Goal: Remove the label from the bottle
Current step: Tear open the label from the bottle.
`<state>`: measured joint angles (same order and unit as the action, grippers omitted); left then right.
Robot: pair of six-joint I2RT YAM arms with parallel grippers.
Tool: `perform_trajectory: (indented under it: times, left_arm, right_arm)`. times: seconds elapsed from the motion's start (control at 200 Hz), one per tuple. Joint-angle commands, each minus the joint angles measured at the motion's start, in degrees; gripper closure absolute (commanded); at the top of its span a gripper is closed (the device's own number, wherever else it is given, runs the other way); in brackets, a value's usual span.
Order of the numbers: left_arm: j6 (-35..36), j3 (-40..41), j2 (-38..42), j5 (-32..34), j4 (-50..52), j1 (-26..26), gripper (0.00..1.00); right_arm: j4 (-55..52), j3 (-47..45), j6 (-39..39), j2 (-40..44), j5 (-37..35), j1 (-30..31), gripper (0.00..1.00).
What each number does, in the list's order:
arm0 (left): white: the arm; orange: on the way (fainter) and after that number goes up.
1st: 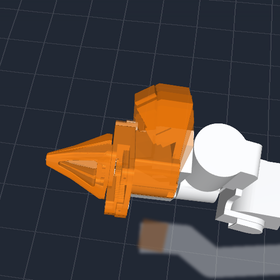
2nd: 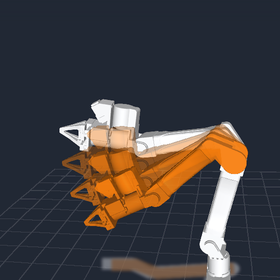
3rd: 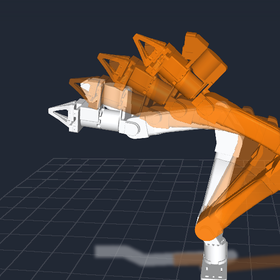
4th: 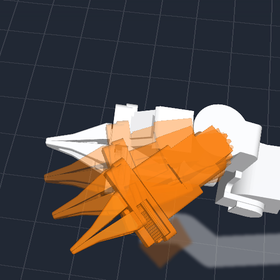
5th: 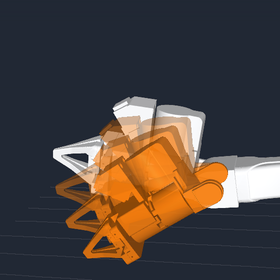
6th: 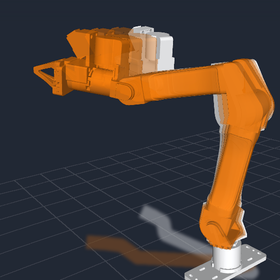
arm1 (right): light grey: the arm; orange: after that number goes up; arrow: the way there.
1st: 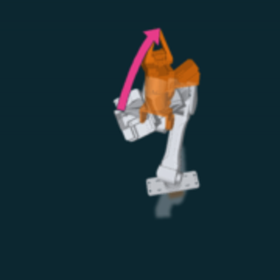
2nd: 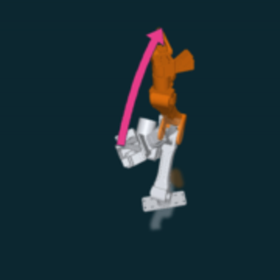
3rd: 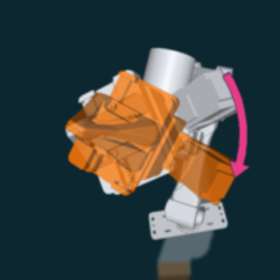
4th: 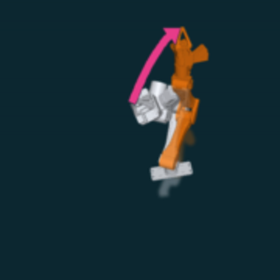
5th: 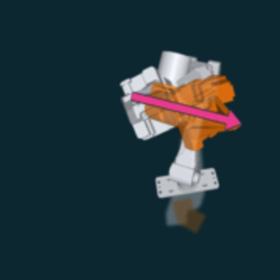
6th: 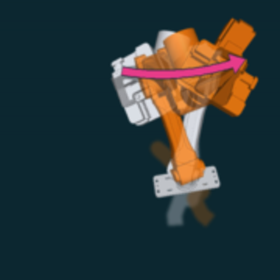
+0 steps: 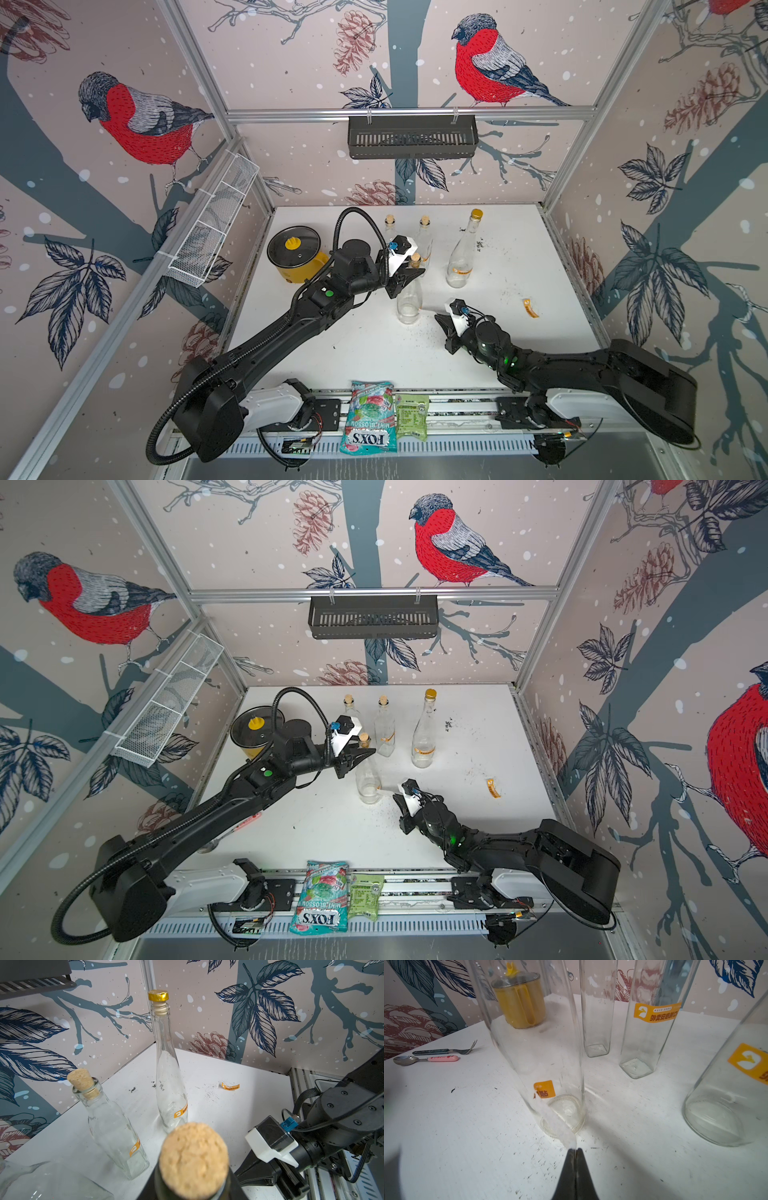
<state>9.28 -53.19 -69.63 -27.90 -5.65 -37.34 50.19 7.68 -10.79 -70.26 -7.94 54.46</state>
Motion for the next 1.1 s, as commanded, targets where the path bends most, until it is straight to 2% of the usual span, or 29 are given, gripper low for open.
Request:
perform_trajectory:
  times: [0.0,1.096]
  left_arm:
    - [4.3,0.4,-0.4,3.3,7.7,0.1,1.0]
    - [4.9,0.2,-0.3,3.3,8.4,0.1,1.0]
  right_arm:
    - [1.1,-0.3,-1.0,0.0,-1.0,0.0,1.0]
    - [1.1,-0.8,-1.4,0.6,-2.3,-0.2,1.0]
